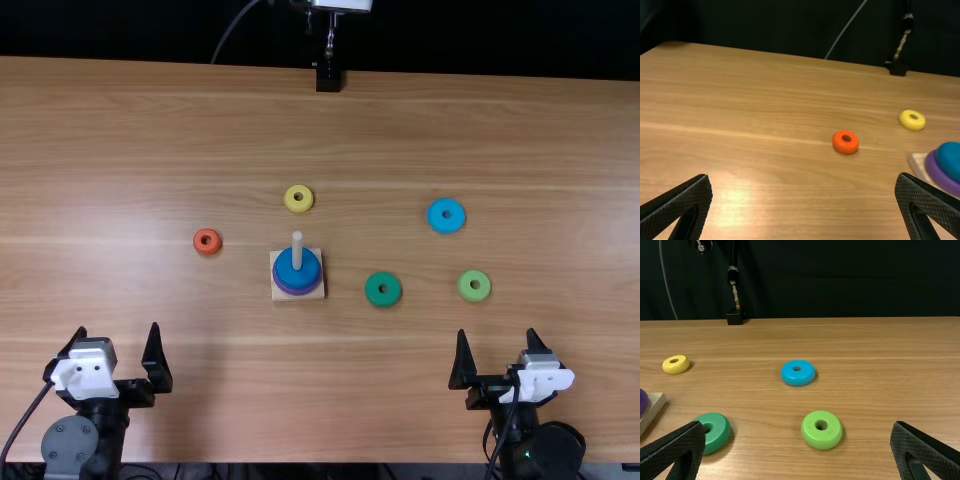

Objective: Build the Hanoi tower: stack the rings onto the peg from bottom to top in this color order: purple, dark blue, light blue, dark green, light green, yellow, orange.

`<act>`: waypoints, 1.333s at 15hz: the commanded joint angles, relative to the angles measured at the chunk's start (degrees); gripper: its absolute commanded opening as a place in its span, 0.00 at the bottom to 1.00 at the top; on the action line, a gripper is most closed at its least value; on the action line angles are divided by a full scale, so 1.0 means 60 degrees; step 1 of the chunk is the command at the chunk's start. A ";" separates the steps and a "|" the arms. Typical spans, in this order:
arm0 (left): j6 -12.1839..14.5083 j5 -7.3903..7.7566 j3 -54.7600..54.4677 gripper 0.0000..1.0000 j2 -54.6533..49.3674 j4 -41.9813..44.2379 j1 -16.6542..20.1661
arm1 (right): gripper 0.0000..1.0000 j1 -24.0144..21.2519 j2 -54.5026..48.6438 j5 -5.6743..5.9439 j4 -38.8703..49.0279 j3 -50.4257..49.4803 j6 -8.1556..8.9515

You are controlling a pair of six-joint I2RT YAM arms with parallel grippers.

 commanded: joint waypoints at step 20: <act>0.1946 0.1062 -0.1623 1.00 -0.0902 -0.1362 0.0076 | 1.00 -0.0058 -0.0122 -0.0134 -0.0785 -0.0406 0.0069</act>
